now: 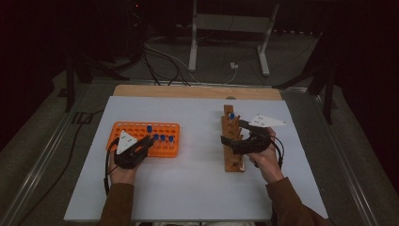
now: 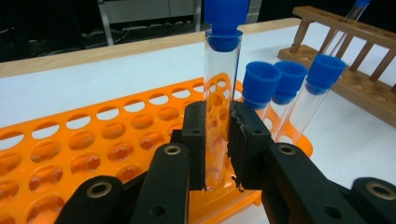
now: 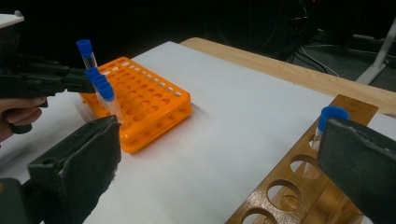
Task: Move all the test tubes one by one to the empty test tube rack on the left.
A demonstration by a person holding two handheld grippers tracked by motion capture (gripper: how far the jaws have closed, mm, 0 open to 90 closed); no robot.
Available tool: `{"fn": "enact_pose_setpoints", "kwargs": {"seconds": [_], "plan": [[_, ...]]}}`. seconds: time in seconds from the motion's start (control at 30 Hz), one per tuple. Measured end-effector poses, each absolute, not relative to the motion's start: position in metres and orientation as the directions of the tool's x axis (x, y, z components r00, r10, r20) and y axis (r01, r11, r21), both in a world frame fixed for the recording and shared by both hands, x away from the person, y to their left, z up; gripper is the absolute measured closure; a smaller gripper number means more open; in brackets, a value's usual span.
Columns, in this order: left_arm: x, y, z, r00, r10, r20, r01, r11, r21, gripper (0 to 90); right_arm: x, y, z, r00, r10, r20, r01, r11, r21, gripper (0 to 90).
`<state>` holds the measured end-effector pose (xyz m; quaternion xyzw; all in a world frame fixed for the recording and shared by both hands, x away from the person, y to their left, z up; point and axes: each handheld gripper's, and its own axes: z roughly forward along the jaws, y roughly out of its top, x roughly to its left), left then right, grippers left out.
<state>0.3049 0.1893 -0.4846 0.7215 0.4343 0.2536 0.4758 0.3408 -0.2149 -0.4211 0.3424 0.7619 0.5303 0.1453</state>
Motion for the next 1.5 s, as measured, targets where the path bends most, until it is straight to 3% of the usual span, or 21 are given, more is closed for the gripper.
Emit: {"fn": "enact_pose_setpoints", "kwargs": {"seconds": [0.6, 1.07, 1.27, 1.5], "plan": [[0.303, 0.181, -0.495, 0.49, 0.872, 0.015, 0.474, -0.281, 0.834, 78.5, 0.34, -0.214, -0.423, -0.729, 0.67, 0.142, 0.371, 0.212, 0.904, 0.0], [0.306, 0.184, -0.496, 0.478, 0.877, -0.05, 0.499, -0.224, 0.837, 76.8, 0.341, -0.213, -0.423, -0.735, 0.662, 0.144, 0.373, 0.218, 0.902, 0.0], [0.302, 0.189, -0.492, 0.475, 0.877, -0.071, 0.491, -0.198, 0.848, 70.0, 0.341, -0.214, -0.424, -0.733, 0.663, 0.149, 0.375, 0.212, 0.903, 0.0], [0.294, 0.194, -0.484, 0.478, 0.87, -0.122, 0.458, -0.129, 0.879, 55.1, 0.341, -0.215, -0.423, -0.731, 0.666, 0.149, 0.373, 0.208, 0.904, 0.0]]}}
